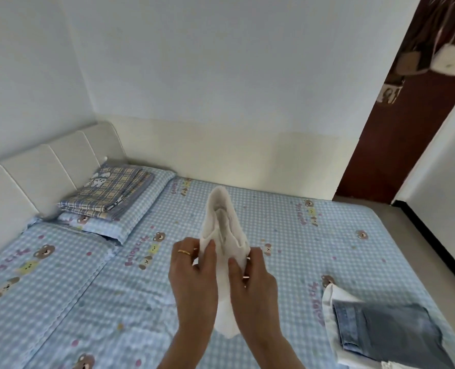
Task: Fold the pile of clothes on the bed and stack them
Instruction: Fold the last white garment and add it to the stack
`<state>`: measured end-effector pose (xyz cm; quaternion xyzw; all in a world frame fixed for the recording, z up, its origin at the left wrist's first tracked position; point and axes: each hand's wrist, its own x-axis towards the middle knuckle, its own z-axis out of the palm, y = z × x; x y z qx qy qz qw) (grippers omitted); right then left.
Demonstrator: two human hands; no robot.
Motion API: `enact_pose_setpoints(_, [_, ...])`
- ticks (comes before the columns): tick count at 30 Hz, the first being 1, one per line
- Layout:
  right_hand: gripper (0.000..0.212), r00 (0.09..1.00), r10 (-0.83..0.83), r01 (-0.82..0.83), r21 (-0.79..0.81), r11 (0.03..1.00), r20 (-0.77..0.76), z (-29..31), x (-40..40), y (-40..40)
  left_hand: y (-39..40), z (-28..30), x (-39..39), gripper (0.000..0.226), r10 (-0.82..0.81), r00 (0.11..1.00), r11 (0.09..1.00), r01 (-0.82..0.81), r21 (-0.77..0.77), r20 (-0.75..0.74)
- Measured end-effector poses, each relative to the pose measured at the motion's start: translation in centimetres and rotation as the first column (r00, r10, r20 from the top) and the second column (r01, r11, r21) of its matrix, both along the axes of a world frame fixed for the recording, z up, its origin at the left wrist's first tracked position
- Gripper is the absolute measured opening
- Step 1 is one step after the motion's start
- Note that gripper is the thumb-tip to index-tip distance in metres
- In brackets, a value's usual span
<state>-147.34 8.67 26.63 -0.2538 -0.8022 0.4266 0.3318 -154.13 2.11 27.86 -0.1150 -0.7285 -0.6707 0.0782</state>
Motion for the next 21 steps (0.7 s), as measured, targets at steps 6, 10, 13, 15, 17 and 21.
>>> enact_pose_setpoints(6, [0.022, 0.999, -0.033, 0.033, -0.026, 0.999, -0.019, -0.4, 0.6, 0.0, 0.3, 0.1, 2.1, 0.011, -0.243, 0.964, 0.969, 0.246, -0.008, 0.111])
enact_pose_setpoints(10, [0.025, 1.0, 0.013, -0.013, -0.077, 0.997, -0.001, -0.7, 1.0, 0.9, -0.4, -0.7, 2.1, 0.02, -0.442, 0.873, 0.897, 0.432, 0.093, 0.205])
enact_pose_setpoints(13, [0.024, 1.0, 0.014, -0.013, -0.072, 0.997, 0.016, -1.2, 1.6, 1.8, -1.3, -1.4, 1.7, 0.041, -0.6, 0.772, 0.8, 0.578, 0.158, 0.212])
enact_pose_setpoints(15, [0.015, 0.997, 0.059, -0.057, -0.028, 0.998, 0.049, -1.5, 2.3, 2.7, -1.9, -1.8, 1.1, 0.044, -0.576, 0.81, 0.815, 0.579, 0.003, 0.112])
enact_pose_setpoints(17, [0.007, 0.987, 0.152, -0.153, 0.007, 0.988, 0.06, -1.5, 3.2, 3.5, -2.4, -1.3, 0.1, 0.039, -0.51, 0.849, 0.833, 0.447, -0.327, -0.139])
enact_pose_setpoints(21, [0.005, 0.957, 0.29, -0.29, 0.037, 0.956, 0.018, -1.3, 4.9, 4.2, -1.2, 1.7, -2.0, 0.045, -0.771, 0.573, 0.512, 0.298, -0.805, -0.278])
